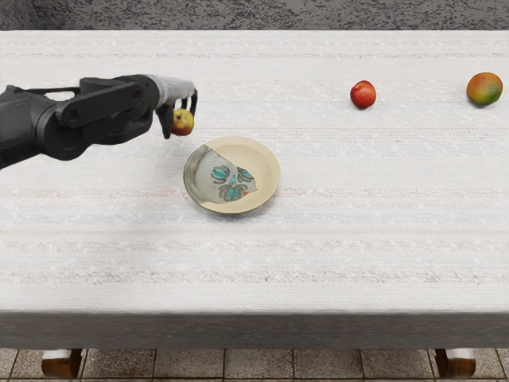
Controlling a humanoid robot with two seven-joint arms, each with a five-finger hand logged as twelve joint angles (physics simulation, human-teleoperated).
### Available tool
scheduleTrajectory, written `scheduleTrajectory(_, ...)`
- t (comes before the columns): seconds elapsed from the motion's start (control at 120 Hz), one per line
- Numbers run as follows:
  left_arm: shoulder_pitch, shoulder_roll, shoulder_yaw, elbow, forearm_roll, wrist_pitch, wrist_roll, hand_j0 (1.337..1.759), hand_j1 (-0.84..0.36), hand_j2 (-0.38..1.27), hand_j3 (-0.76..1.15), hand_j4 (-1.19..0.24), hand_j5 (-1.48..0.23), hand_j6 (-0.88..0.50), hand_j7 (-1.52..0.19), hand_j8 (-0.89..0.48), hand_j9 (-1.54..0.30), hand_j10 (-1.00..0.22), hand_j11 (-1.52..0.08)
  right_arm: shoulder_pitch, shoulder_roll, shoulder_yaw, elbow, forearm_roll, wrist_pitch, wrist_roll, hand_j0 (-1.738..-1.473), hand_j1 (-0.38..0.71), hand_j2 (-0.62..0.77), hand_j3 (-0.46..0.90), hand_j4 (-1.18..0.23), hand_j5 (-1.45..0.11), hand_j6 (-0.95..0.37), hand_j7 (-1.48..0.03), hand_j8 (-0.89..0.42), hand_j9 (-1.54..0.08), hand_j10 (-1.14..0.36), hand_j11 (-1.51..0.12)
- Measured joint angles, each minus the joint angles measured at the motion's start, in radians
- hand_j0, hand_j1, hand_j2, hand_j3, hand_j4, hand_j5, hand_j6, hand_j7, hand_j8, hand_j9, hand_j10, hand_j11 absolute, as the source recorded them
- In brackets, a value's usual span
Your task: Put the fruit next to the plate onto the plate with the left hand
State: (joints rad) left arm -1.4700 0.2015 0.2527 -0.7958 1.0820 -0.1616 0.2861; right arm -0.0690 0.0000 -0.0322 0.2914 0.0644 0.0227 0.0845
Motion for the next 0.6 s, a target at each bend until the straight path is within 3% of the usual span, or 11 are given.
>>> scheduleTrajectory(0.275, -0.051, -0.116, -0.010, -0.004, -0.098, 0.002, -0.003, 1.646, -0.22, 0.24, 0.00, -0.48, -1.23, -0.38, -1.19, -0.64, -1.19, -0.84, -1.20, -0.001, 0.000, 0.000, 0.000, 0.000, 0.000, 0.000, -1.658, -0.31, -0.01, 0.00, -0.04, -0.05, -0.04, -0.05, -0.04, -0.05, -0.04, -0.05)
scheduleTrajectory(0.6, 0.016, -0.122, 0.032, -0.094, -0.125, 0.001, -0.002, 1.648, -0.20, 0.22, 0.00, -0.50, -1.22, -0.39, -1.18, -0.66, -1.19, -0.84, -1.20, -0.002, 0.000, 0.000, 0.000, 0.000, 0.000, 0.000, -1.658, -0.31, -0.01, 0.00, -0.04, -0.05, -0.04, -0.05, -0.04, -0.05, -0.04, -0.05)
